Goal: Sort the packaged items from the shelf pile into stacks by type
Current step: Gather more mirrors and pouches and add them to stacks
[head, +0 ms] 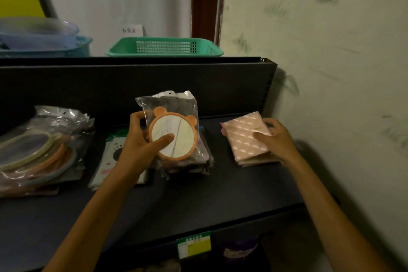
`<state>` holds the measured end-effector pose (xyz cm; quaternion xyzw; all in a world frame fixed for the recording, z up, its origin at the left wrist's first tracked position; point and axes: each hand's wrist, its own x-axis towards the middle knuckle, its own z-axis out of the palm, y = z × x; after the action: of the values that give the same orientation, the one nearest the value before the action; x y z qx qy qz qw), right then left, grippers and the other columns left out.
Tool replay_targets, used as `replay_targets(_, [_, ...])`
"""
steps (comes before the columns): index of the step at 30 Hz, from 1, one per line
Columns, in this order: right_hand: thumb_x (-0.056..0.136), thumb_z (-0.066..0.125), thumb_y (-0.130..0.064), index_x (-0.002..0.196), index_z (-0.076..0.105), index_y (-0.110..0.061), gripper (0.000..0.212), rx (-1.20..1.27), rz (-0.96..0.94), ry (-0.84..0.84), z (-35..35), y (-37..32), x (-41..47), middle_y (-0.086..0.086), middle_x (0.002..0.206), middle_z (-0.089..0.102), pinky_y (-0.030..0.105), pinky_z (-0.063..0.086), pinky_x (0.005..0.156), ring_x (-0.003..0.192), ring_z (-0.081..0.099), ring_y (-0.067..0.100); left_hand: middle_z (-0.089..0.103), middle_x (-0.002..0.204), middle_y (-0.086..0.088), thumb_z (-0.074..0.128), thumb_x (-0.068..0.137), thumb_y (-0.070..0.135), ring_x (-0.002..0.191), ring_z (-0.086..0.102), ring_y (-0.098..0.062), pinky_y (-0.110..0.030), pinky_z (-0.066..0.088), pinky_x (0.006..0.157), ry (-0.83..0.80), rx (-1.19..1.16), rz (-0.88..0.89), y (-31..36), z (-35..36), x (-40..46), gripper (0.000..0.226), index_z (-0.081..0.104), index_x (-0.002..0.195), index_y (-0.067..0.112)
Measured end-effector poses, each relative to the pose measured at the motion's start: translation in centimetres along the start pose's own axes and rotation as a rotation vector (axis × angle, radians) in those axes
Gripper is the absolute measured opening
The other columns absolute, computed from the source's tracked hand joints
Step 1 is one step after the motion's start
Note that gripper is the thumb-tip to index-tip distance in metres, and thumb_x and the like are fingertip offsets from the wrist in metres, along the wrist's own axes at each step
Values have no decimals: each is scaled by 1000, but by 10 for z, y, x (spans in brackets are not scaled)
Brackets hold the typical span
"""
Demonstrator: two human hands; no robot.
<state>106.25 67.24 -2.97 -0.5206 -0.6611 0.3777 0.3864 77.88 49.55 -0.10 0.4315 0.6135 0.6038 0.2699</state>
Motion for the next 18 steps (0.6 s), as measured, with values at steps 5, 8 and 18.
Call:
replay_targets(5, [79,73,-35,126,53,-13,56,-417,-6,31,-4,4,4,11,120,60,34,45,84,103,58,28,50,121,3,71,77,14,106,57,-23,-43,58,68,16,2,5,-2,4,5,66,32,127,31])
replay_targets(8, [83,66,-38,127,52,-14,52,-626,-115,75,-4,1,-1,12,127,52,37,39,91,112,51,30,50,124,0,71,77,14,102,58,-20,-41,58,65,13,10,18,-1,3,5,65,32,125,33])
replay_targets(18, [88,55,-42,121,55,-24,37,-692,-545,-45,54,-56,-26,1,126,56,38,30,98,115,47,23,53,121,0,73,68,27,94,66,-25,-30,56,50,73,50,66,3,-56,-24,68,34,123,35])
